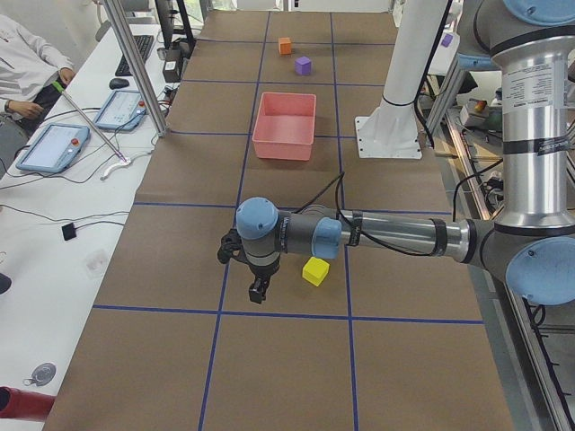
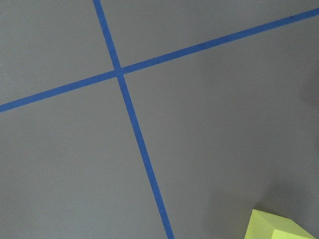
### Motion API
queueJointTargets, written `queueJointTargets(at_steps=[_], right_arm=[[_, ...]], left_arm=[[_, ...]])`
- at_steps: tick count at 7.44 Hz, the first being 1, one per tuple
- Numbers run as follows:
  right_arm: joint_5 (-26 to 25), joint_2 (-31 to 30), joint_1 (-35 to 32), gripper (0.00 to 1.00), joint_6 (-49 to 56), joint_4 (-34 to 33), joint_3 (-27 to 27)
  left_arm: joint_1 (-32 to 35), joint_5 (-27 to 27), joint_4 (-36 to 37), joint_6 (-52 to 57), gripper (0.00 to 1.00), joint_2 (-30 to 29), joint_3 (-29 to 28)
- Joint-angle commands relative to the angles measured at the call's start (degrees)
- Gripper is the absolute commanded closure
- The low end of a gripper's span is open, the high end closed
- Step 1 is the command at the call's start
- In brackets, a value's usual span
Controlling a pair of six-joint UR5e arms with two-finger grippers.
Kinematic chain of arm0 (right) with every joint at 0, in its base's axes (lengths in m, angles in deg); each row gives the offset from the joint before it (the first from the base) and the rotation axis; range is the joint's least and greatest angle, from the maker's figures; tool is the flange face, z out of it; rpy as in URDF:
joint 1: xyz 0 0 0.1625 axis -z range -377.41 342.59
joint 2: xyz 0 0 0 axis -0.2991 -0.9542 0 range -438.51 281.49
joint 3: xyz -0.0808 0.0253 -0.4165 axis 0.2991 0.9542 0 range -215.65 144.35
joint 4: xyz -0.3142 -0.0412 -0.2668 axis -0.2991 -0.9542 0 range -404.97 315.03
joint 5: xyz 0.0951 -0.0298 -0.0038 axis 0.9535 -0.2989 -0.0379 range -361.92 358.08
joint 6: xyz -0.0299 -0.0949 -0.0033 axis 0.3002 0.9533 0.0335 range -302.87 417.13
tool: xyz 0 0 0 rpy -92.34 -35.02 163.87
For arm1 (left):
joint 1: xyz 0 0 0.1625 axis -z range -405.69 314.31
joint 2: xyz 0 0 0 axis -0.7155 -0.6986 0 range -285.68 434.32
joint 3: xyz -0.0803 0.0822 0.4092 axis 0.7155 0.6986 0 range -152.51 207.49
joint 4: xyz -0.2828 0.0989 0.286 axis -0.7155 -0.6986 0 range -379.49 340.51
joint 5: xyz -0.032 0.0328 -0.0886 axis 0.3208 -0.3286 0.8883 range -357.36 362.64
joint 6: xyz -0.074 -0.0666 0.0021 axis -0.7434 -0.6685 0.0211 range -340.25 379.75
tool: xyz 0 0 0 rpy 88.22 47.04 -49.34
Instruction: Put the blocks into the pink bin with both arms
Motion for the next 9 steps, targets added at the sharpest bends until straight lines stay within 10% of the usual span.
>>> queueJointTargets(at_steps=[1, 9], right_arm=[[0.00, 0.00, 0.00, 0.00, 0.00, 0.00, 0.00], [0.97, 2.27, 6.13, 0.00, -9.02, 9.22, 0.18]], left_arm=[[0.00, -0.05, -0.09, 0.35, 0.00, 0.00, 0.14], [-1.83, 0.13, -10.24, -1.30, 0.00, -7.47, -0.12]])
